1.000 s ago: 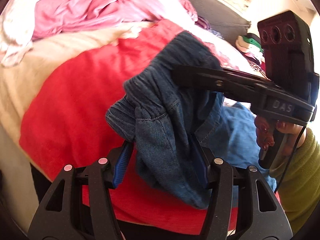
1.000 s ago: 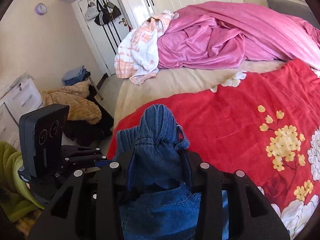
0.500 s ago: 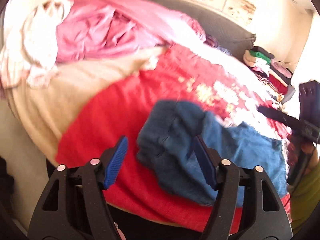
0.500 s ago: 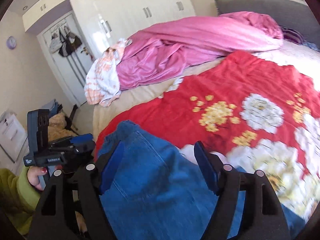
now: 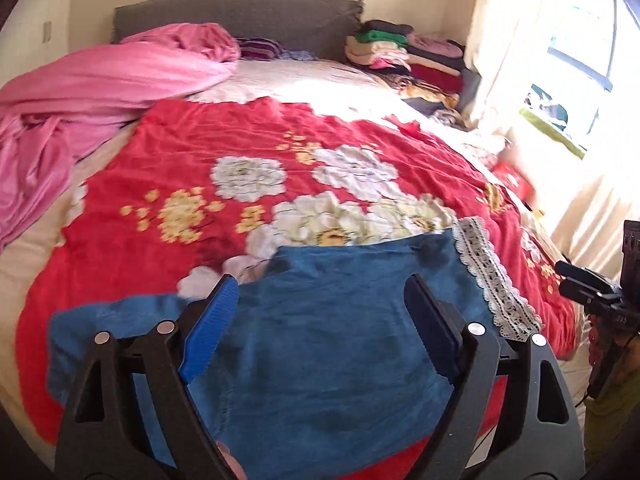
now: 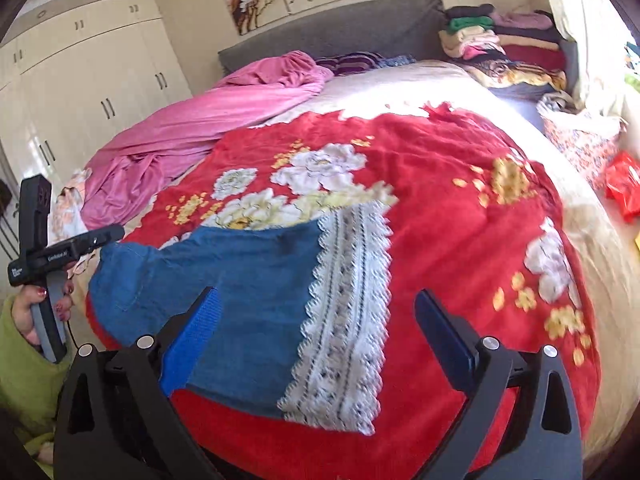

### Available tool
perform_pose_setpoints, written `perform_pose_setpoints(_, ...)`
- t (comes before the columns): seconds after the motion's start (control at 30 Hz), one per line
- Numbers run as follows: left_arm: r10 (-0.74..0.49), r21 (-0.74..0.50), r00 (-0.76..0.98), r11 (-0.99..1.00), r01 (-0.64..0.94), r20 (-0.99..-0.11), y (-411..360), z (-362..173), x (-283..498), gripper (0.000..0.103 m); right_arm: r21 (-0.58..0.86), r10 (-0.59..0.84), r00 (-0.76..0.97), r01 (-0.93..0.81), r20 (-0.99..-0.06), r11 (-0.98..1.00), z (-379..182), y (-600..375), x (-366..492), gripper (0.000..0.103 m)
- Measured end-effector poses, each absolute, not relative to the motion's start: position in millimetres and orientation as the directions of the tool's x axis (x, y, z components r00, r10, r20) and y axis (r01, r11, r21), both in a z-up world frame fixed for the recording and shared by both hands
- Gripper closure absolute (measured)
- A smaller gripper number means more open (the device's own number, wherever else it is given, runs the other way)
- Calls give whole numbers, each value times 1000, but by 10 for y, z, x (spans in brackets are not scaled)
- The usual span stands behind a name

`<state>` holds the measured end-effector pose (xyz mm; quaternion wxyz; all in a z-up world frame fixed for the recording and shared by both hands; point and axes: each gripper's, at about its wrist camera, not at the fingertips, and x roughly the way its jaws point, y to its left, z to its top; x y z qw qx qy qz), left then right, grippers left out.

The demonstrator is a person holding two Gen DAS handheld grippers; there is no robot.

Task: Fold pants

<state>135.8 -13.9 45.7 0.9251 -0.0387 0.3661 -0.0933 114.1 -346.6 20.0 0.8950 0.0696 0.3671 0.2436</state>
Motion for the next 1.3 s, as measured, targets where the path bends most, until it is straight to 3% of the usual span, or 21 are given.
perform_pose_setpoints(0.2,-309,-103,599,930,353,-739,-910,287,1981,23,390,500,547,-313,-671,866,-172,-3598,1014,6)
perform_pose_setpoints(0.43,-341,-88,484,877,472,-806,-1405,-41,2603,23,514,554,503,-231,-663,826,-441,-3642,1094,7)
perform_pose_setpoints(0.47,-347,-92,465,868,488,-814,-1465,-96,2681,23,529,563,498,-225,-659,818,-462,-3640,1107,9)
perform_pose_setpoints(0.53,-357,-93,446,853,513,-821,-1547,-156,2780,23,548,588,485,-241,-647,801,-490,-3601,1126,32)
perform_pose_setpoints(0.57,-368,-101,432,844,526,-824,-1582,-197,2833,28,569,610,474,-246,-636,785,-510,-3584,1137,46)
perform_pose_setpoints(0.63,-394,-141,396,833,535,-829,-1621,-258,2927,43,600,641,460,-256,-615,758,-562,-3550,1148,50)
perform_pose_setpoints(0.83,-493,-253,261,749,613,-830,-1763,-435,3034,44,630,653,478,-238,-587,740,-618,-3553,1236,55)
perform_pose_setpoints(0.9,-486,-261,241,751,606,-840,-1814,-533,3075,44,623,664,473,-268,-579,735,-616,-3497,1248,70)
perform_pose_setpoints(1.0,-517,-295,243,748,595,-820,-1834,-585,3082,43,639,682,461,-276,-568,718,-624,-3478,1260,79)
perform_pose_setpoints(1.17,-582,-373,220,721,584,-783,-1782,-554,3017,78,605,665,480,-300,-573,738,-497,-3417,1250,82)
perform_pose_setpoints(1.3,-618,-428,235,724,540,-750,-1679,-464,2987,89,549,645,507,-348,-571,760,-300,-3280,1266,83)
